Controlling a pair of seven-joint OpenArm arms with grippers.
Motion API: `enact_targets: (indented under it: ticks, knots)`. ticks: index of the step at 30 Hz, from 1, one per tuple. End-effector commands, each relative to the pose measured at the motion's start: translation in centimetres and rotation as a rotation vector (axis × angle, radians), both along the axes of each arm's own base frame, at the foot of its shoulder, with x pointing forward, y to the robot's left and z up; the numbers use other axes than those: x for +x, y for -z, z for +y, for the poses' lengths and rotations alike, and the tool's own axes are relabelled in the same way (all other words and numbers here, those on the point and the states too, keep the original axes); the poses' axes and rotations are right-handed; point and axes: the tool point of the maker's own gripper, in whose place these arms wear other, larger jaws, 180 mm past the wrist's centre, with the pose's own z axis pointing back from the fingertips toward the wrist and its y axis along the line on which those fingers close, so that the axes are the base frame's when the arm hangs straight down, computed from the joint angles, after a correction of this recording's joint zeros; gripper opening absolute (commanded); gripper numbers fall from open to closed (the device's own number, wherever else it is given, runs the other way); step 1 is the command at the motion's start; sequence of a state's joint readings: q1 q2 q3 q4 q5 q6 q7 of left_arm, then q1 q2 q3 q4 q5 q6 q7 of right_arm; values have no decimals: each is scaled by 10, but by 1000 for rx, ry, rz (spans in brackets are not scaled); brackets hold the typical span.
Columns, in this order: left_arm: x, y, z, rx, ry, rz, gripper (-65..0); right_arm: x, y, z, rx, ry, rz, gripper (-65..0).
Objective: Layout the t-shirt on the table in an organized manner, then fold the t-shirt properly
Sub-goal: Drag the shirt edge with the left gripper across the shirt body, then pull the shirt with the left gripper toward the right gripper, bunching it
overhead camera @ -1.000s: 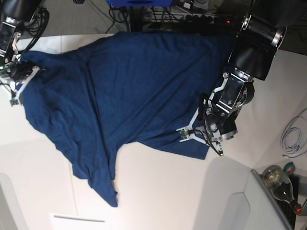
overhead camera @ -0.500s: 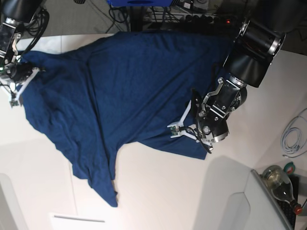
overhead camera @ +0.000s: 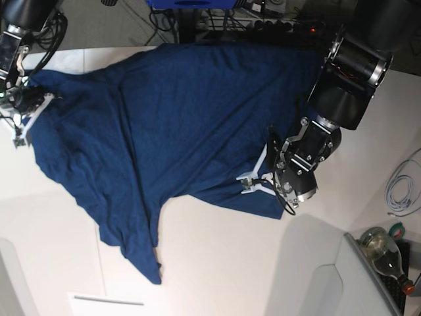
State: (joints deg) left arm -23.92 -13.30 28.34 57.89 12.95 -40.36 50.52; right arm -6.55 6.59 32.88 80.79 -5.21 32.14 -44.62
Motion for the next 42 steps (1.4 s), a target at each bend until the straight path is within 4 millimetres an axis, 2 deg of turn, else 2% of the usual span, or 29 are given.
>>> enact_targets:
  ticks: [1, 6, 11, 14, 19, 28, 32, 35, 38, 42]
  knots:
    - [17, -13, -1, -4, -1, -44, -464, 10, -11, -9, -25, -1, -37, -647]
    - [17, -14, -1, -1, -1, -45, -546, 13, -11, -8, -22, 0, -41, -647]
    - [25, -21, 0, 5, 3, -66, -591, 13, -11, -8, -22, 0, -41, -647]
    - [26, -23, 4, 20, -2, -65, -650, 13, -11, -8, -22, 0, -41, -647]
    - [36, -35, 2, 33, 5, -97, -650, 13, -11, -8, -22, 0, -41, -647]
    - [37, -38, 0, 36, 12, -107, -650, 14, -11, -8, -22, 0, -42, -647]
    - [50, -60, -4, 47, 23, -168, -650, 14, -11, -8, -22, 0, -42, -647]
    - [64, -94, -16, 45, 54, -269, -650, 14, -11, -8, -22, 0, -42, -647]
    - [77, -127, -18, 113, 73, -372, -650, 14, -11, -8, -22, 0, -42, -647]
    - [90, -162, -18, 195, 82, -483, -650, 19, -14, -8, -22, 0, -54, -647]
